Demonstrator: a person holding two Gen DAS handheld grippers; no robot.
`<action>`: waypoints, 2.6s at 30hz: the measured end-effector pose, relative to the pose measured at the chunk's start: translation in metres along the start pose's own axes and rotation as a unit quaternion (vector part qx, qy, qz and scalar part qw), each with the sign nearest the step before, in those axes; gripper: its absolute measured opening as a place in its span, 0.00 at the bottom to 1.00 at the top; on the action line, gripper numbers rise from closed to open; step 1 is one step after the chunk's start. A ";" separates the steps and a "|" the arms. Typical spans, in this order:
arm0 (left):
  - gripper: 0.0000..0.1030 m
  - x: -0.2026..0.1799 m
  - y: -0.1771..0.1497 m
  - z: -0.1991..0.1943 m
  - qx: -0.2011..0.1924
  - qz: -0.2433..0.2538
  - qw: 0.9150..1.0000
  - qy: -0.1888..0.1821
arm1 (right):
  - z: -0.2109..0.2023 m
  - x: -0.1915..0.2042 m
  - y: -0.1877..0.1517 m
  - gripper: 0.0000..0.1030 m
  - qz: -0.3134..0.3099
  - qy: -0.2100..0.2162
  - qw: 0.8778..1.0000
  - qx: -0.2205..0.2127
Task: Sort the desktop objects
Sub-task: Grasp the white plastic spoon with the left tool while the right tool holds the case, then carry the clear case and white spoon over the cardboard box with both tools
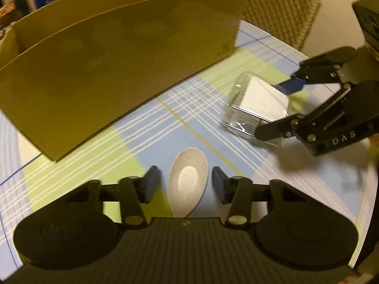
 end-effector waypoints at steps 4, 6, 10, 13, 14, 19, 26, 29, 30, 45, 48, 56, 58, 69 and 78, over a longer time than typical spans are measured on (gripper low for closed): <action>0.36 -0.001 0.000 0.001 0.006 0.019 1.000 -0.004 | 0.001 0.001 0.000 0.57 -0.002 -0.001 1.000 0.000; 0.36 0.000 -0.004 0.002 0.009 0.025 1.000 -0.003 | 0.001 0.002 0.001 0.57 -0.003 -0.001 1.000 0.000; 0.35 0.003 -0.010 -0.002 0.010 0.028 1.000 0.000 | 0.003 0.004 0.002 0.57 -0.005 -0.001 1.000 0.001; 0.28 0.002 -0.011 -0.004 0.008 0.027 1.000 -0.001 | 0.003 0.004 0.002 0.57 -0.005 -0.004 1.000 0.001; 0.26 0.001 -0.011 -0.005 0.007 0.027 1.000 -0.001 | 0.003 0.004 0.003 0.57 -0.004 -0.004 1.000 0.000; 0.26 -0.005 -0.010 -0.005 0.008 0.014 1.000 0.007 | -0.001 0.003 0.003 0.57 0.002 -0.009 1.000 -0.010; 0.26 -0.012 -0.009 -0.013 -0.014 -0.058 0.998 0.019 | -0.013 -0.003 0.003 0.57 0.026 -0.014 0.999 -0.041; 0.26 -0.014 -0.007 -0.019 -0.020 -0.084 0.996 0.026 | -0.020 -0.005 0.002 0.57 0.040 -0.014 0.998 -0.056; 0.26 -0.015 -0.006 -0.021 -0.024 -0.091 0.995 0.027 | -0.022 -0.005 0.001 0.57 0.045 -0.014 0.997 -0.060; 0.26 -0.027 0.001 -0.060 -0.056 -0.183 0.980 0.044 | -0.062 0.006 -0.024 0.57 0.071 -0.017 0.993 -0.095; 0.26 -0.031 -0.003 -0.068 -0.061 -0.199 0.977 0.048 | -0.070 0.009 -0.028 0.57 0.072 -0.018 0.992 -0.099; 0.26 -0.042 -0.007 -0.089 -0.071 -0.214 0.973 0.055 | -0.095 0.013 -0.030 0.57 0.077 -0.013 0.991 -0.108; 0.26 -0.044 -0.006 -0.096 -0.073 -0.212 0.973 0.059 | -0.104 0.011 -0.023 0.57 0.076 -0.013 0.990 -0.114; 0.26 -0.027 0.039 -0.160 -0.109 -0.190 0.973 0.076 | -0.162 -0.006 0.058 0.57 0.057 -0.013 0.986 -0.157; 0.26 0.008 0.101 -0.199 -0.133 -0.174 0.972 0.088 | -0.173 -0.025 0.124 0.57 0.052 -0.006 0.985 -0.163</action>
Point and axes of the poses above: each gripper's, at about its wrist camera, not at the fingertips, and z roughly the way its jaws point, x to its left, y to its top, the point moved 2 cm from there along z, roughly the way its jaws point, and after that the axes turned 15 degrees about x, right-handed, at the moved point
